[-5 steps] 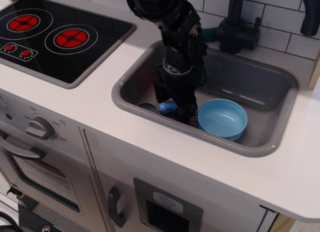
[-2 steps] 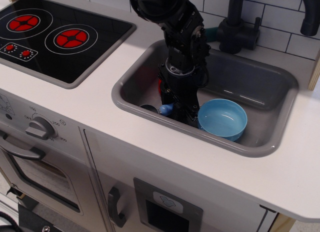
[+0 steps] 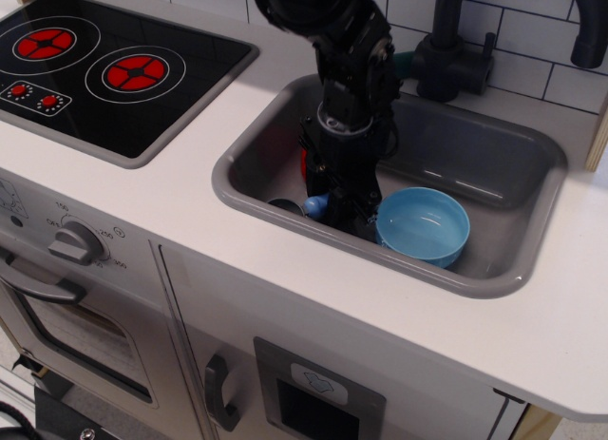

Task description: Put spoon in bowl sink

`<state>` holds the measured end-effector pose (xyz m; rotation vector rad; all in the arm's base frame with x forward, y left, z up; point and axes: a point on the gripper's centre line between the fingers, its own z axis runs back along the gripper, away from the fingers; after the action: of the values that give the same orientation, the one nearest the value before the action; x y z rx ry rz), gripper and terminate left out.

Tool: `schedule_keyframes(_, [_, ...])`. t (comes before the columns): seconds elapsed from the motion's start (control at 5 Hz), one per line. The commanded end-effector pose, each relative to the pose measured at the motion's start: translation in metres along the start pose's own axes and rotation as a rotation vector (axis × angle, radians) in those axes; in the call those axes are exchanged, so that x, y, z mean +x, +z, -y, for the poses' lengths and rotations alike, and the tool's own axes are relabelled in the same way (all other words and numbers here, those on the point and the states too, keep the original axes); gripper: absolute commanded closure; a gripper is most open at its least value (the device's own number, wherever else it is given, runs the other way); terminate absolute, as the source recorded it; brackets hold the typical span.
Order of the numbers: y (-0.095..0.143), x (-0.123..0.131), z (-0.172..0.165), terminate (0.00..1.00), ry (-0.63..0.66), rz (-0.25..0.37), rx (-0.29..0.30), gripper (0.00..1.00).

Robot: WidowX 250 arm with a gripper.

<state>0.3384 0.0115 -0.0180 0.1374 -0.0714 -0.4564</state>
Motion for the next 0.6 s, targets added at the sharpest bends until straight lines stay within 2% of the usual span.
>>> schedule_keyframes(0.0, [0.055,0.01,-0.02,0.0,0.118,0.062,0.047,1.0])
schedule_keyframes(0.2, [0.067,0.014,-0.018,0.0,0.158,0.097,0.051,1.0])
schedule_keyframes(0.4, [0.082,0.026,-0.004,0.0,0.181,0.121,0.007,1.0])
